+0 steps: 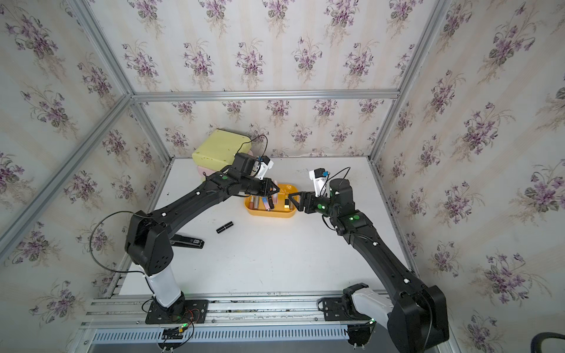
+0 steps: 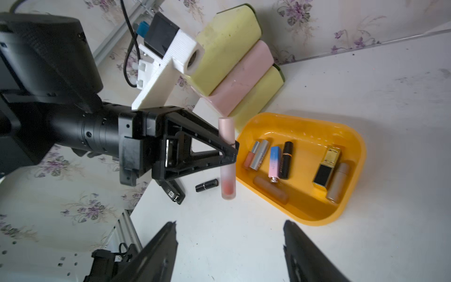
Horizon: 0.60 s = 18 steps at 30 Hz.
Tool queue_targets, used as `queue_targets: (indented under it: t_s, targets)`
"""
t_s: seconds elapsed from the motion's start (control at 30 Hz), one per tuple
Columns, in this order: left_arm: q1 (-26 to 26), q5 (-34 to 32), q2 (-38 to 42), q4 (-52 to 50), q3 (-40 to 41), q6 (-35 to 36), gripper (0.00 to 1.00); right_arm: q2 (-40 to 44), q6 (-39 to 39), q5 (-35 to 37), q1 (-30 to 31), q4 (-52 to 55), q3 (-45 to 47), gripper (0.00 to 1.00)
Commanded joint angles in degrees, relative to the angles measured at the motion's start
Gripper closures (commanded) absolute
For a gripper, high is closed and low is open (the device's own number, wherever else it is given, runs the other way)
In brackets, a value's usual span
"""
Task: Put the lipstick into the storage box
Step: Place the lipstick in the storage box.
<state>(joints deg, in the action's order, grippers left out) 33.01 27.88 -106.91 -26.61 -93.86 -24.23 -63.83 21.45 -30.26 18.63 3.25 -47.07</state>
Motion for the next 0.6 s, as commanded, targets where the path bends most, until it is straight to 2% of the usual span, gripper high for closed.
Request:
queue_targets:
  t_s: [0.0, 0.27, 0.57]
  targets:
    - [-0.1, -4.6, -4.7, -10.0, -5.5, 5.8, 0.91, 1.5, -3.6, 5.6, 0.0, 0.5, 2.5, 0.23]
    - [-0.2, -5.9, -17.7, -15.3, -18.3, 7.0, 0.91, 7.3, -6.5, 6.6, 0.1, -4.1, 10.8, 0.22]
    - [-0.7, -3.8, -25.4, -14.6, -23.0, 4.8, 0.91, 4.0, -5.5, 3.5, 0.1, -0.5, 8.0, 0.20]
